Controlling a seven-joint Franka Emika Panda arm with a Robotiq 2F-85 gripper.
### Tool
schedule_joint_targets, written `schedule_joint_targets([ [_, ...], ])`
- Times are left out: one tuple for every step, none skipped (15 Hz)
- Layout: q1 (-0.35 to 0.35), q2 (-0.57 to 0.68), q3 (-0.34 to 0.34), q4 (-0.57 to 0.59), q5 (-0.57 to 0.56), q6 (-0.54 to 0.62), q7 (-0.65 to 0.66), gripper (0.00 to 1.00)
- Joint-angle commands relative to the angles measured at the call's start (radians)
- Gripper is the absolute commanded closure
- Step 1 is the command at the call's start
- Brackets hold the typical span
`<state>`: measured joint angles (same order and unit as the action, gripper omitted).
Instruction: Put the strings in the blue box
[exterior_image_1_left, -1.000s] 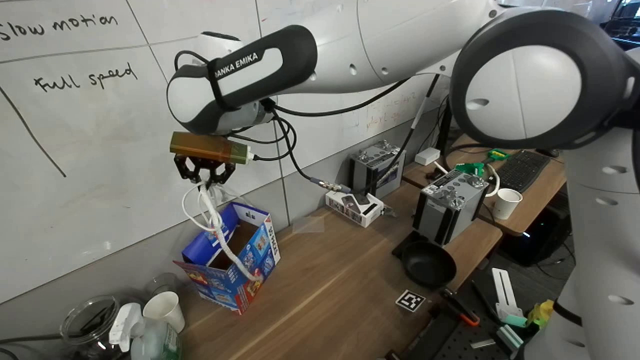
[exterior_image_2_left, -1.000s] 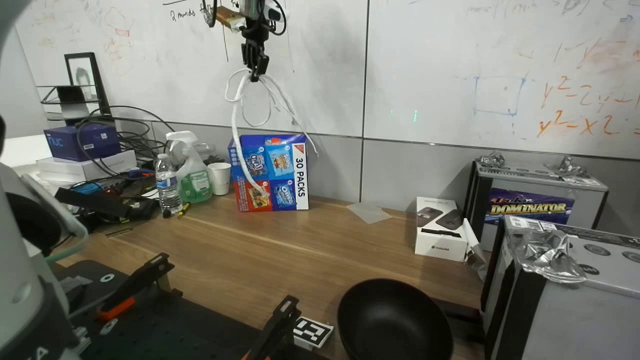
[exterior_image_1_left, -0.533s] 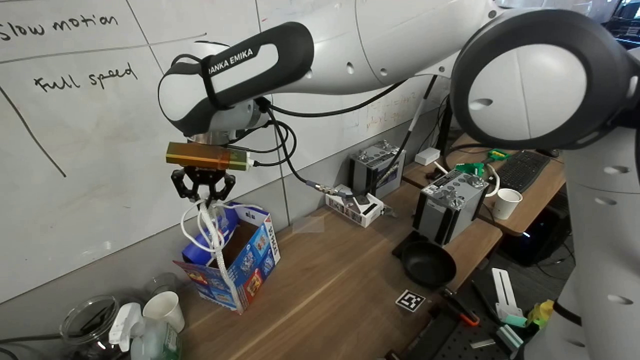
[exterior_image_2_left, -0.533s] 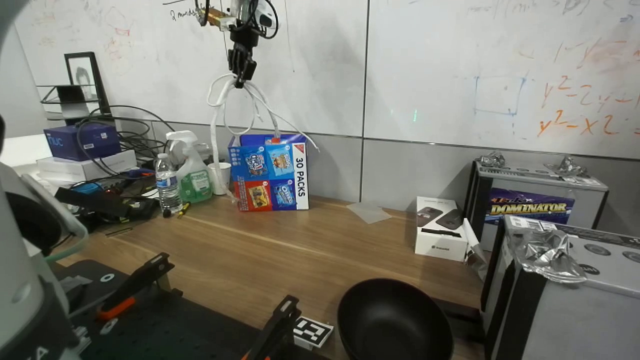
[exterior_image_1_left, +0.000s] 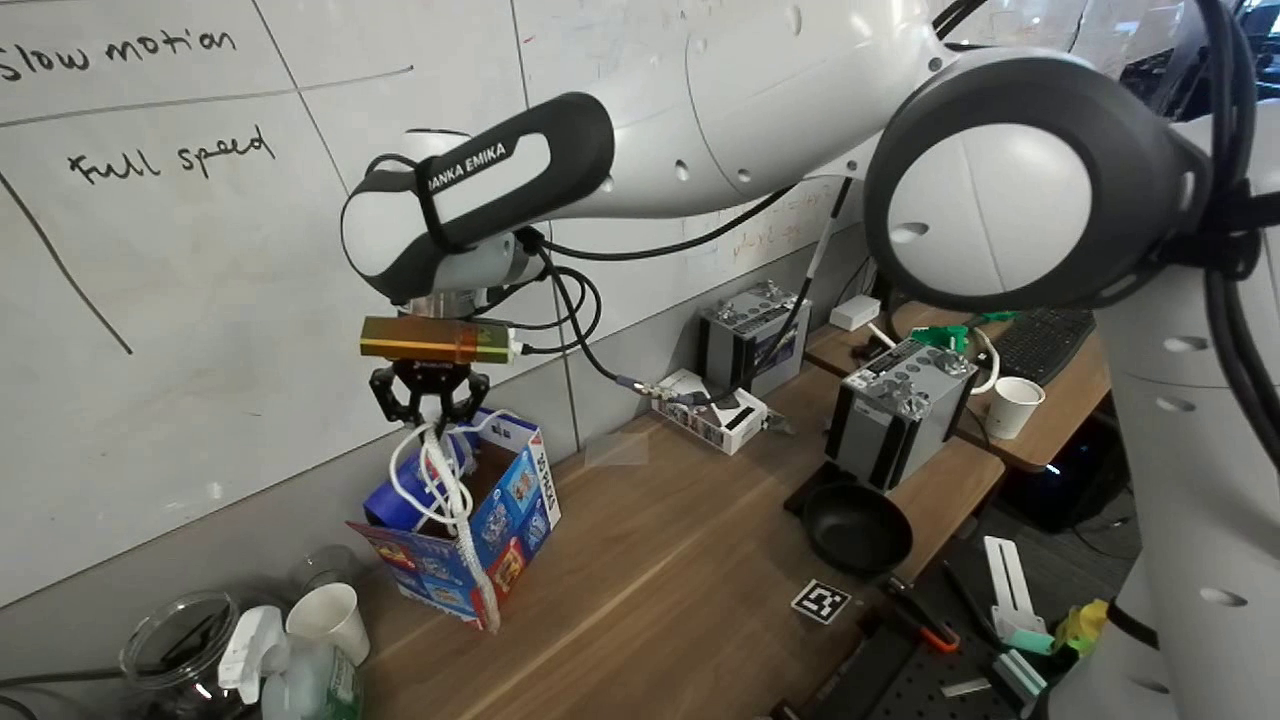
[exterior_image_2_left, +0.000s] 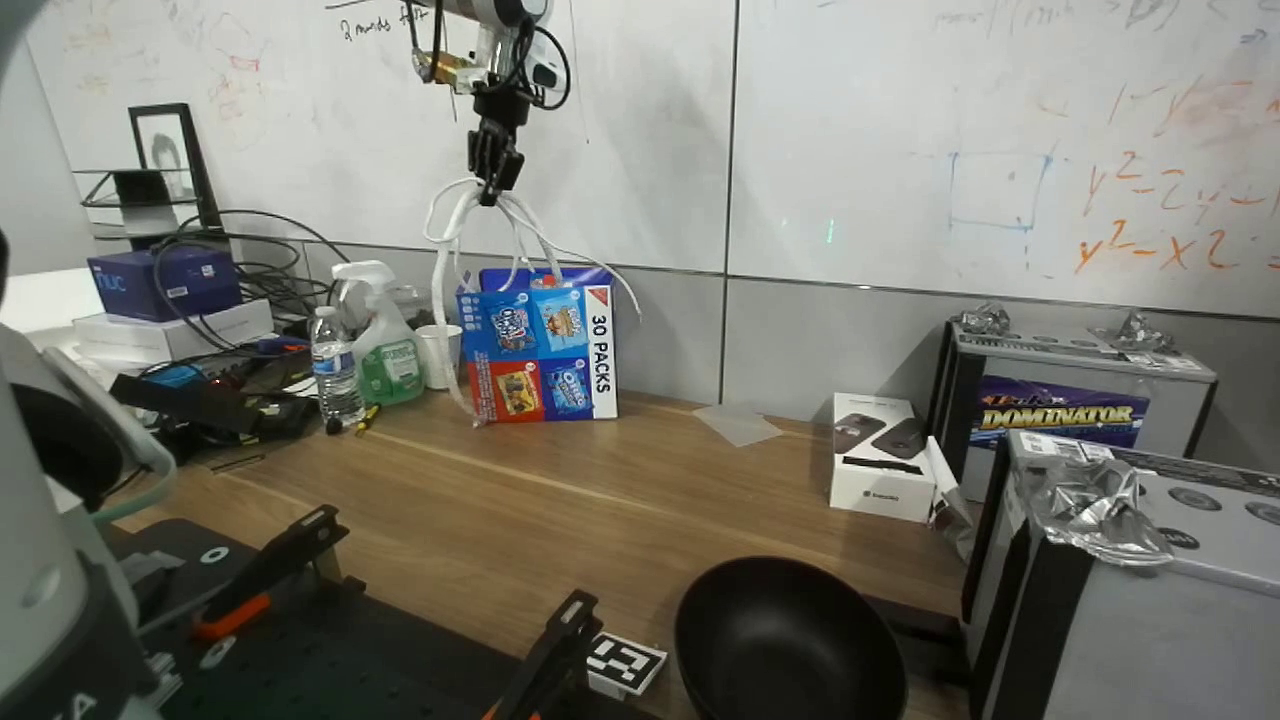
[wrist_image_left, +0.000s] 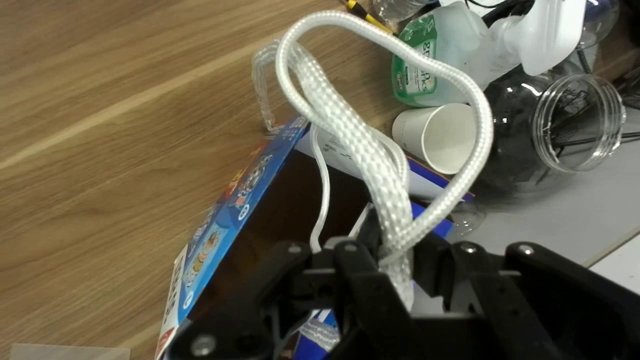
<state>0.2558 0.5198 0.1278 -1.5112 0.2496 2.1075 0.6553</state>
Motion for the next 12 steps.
schedule_joint_targets([
  [0.004,0.058,-0.017,0.061,-0.006,-0.005,0.008,0.98],
  [0.008,0.068,-0.026,0.065,-0.012,0.006,0.024,0.98],
  [0.016,0.084,-0.037,0.072,-0.021,0.025,0.045,0.98],
  [0.018,0.094,-0.043,0.077,-0.025,0.039,0.054,0.98],
  [0.023,0.107,-0.054,0.084,-0.036,0.067,0.069,0.98],
  [0.031,0.112,-0.062,0.074,-0.049,0.11,0.081,0.98],
  [0.038,0.123,-0.074,0.08,-0.069,0.14,0.098,0.98],
  [0.049,0.128,-0.085,0.072,-0.094,0.182,0.11,0.98],
  [0.061,0.133,-0.096,0.065,-0.117,0.215,0.128,0.98],
  [0.066,0.143,-0.103,0.069,-0.135,0.234,0.14,0.98],
  [0.073,0.151,-0.109,0.069,-0.149,0.249,0.154,0.98],
  [0.081,0.159,-0.115,0.07,-0.164,0.26,0.17,0.98],
])
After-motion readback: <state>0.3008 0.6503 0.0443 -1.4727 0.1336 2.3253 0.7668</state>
